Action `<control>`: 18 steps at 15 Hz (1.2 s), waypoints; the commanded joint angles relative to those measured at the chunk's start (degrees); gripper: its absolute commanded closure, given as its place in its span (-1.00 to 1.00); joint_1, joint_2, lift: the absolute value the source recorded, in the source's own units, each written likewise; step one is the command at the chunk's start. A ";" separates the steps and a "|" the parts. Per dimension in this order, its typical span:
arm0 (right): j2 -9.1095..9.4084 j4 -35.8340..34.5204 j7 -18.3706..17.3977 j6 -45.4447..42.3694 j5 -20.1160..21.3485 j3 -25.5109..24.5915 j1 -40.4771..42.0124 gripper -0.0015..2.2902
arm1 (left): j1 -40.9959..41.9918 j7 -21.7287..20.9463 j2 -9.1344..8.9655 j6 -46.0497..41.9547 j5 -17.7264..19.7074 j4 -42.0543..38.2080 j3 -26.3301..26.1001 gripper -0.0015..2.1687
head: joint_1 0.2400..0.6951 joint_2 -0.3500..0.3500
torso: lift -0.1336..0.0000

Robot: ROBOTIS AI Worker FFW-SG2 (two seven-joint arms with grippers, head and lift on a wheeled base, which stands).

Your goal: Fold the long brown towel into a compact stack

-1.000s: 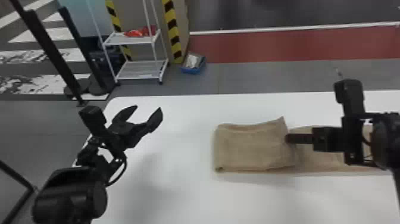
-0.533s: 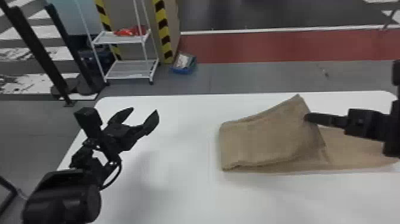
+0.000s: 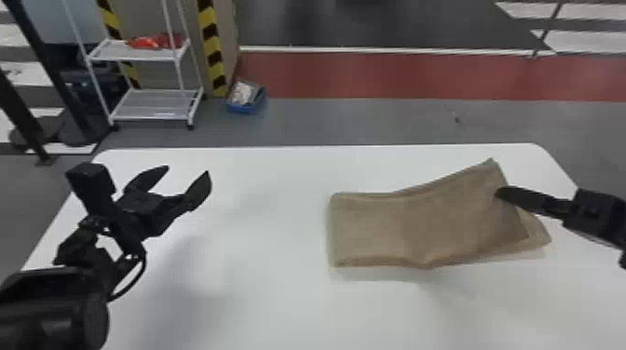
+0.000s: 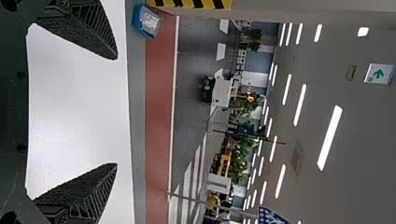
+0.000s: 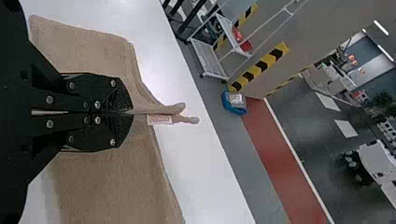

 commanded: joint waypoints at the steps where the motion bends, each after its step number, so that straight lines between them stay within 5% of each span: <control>1: -1.98 0.29 0.16 0.12 -0.21 -1.97 -0.35 0.03 | -0.06 0.08 -0.10 0.19 -0.49 0.00 -0.33 -0.94 | 1.00 -0.15 | -0.85; 18: -7.34 17.69 0.43 -17.93 -0.91 -6.89 -3.87 0.03 | 0.65 0.08 -1.24 1.25 -2.77 -0.44 -1.21 -0.94 | 1.00 -0.48 | -0.85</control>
